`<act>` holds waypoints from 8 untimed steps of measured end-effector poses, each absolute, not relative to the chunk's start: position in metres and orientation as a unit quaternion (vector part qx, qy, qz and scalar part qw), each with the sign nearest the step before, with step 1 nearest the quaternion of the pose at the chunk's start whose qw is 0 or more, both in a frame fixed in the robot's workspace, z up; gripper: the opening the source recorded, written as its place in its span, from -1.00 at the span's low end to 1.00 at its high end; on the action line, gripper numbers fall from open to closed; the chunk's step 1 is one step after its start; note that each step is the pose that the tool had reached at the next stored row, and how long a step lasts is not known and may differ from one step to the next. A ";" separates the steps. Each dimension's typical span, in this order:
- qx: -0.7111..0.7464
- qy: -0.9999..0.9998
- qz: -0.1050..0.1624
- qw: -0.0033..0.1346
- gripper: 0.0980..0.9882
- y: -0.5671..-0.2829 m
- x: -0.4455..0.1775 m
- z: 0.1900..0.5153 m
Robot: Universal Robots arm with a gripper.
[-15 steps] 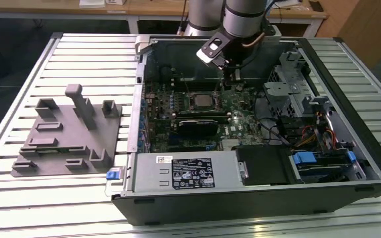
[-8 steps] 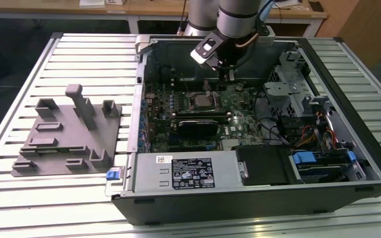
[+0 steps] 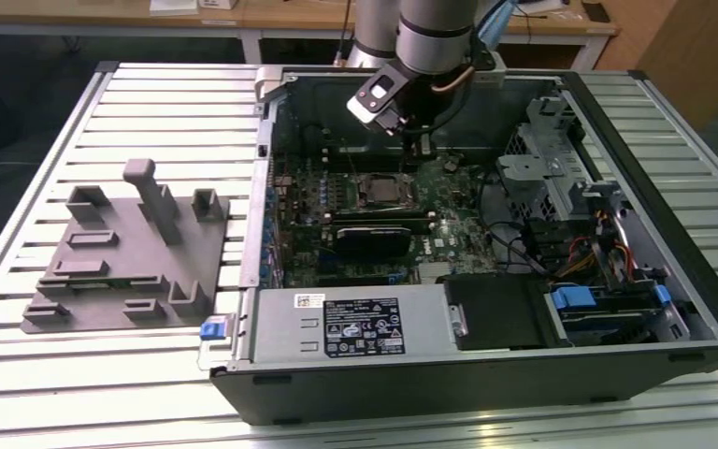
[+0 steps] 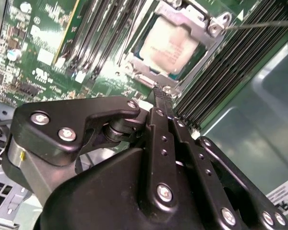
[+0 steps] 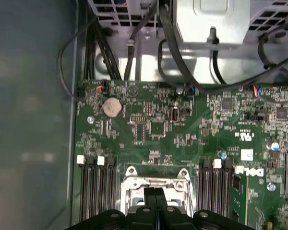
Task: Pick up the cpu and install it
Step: 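Close the cpu cover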
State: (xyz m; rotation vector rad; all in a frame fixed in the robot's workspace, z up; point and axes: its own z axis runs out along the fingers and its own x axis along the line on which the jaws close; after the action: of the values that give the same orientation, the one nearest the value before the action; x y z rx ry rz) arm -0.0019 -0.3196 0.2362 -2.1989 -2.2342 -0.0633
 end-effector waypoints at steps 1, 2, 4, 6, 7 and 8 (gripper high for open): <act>-0.701 -0.713 -0.020 0.003 -0.98 -0.320 -0.004 0.236; -0.701 -0.713 -0.020 0.003 -0.98 -0.320 -0.006 0.235; -0.701 -0.713 -0.020 0.003 -0.98 -0.320 -0.007 0.234; -0.701 -0.713 -0.020 0.003 -0.98 -0.320 -0.010 0.233; -0.701 -0.713 -0.020 0.003 -0.98 -0.320 -0.012 0.232; -0.701 -0.713 -0.020 0.003 -0.98 -0.320 -0.015 0.231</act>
State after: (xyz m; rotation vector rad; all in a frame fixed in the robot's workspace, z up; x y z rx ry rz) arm -0.0146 -0.3196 0.2311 -2.1988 -2.2343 -0.0634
